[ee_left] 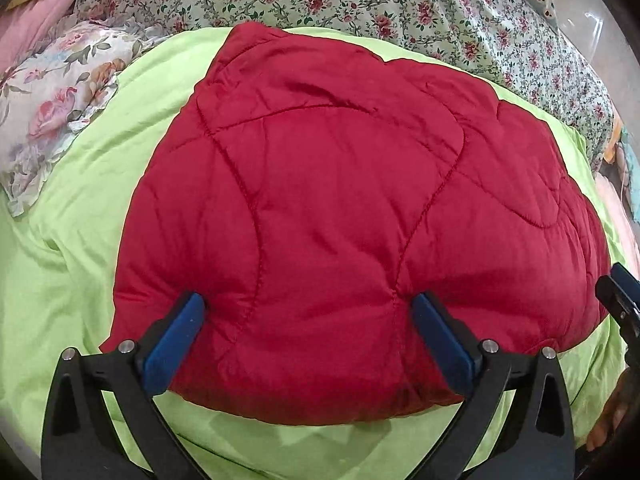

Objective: Fold large clothes

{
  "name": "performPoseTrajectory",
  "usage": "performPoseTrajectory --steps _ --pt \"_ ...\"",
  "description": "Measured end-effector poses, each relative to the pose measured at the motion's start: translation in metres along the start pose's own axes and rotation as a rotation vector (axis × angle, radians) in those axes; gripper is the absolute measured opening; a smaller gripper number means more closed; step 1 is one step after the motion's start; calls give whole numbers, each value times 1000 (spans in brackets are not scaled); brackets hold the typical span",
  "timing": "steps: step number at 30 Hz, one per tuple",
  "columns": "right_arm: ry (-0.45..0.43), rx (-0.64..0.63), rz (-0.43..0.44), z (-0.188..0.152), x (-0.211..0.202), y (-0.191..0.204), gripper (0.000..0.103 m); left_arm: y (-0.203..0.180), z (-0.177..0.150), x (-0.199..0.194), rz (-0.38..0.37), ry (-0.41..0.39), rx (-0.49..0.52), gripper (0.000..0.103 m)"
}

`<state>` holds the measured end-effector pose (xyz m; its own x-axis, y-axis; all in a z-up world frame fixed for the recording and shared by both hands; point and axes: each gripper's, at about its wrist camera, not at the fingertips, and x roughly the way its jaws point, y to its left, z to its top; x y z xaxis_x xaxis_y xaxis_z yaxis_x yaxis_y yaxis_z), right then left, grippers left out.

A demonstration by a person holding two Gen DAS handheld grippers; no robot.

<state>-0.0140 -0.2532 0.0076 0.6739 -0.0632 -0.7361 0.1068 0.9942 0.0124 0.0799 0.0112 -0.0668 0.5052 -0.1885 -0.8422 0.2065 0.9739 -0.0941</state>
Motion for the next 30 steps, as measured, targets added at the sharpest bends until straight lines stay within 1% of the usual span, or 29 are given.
performPoseTrajectory --steps 2,6,11,15,17,22,30 --pt "28 5 26 2 9 3 94 0 0 0 -2 0 0 103" --pt "74 3 38 2 29 4 94 1 0 0 0 -1 2 103" --pt "93 14 35 2 42 -2 95 1 4 -6 -4 -5 -9 103" --pt "104 51 36 4 47 -16 95 -2 14 -23 -29 -50 -11 103" --pt "104 66 29 5 48 -21 95 -4 21 -24 -35 -54 -5 103" --pt "103 95 27 13 59 -36 95 -10 35 3 -8 1 1 103" --pt "101 125 32 16 69 -52 96 -12 46 21 11 5 3 103"
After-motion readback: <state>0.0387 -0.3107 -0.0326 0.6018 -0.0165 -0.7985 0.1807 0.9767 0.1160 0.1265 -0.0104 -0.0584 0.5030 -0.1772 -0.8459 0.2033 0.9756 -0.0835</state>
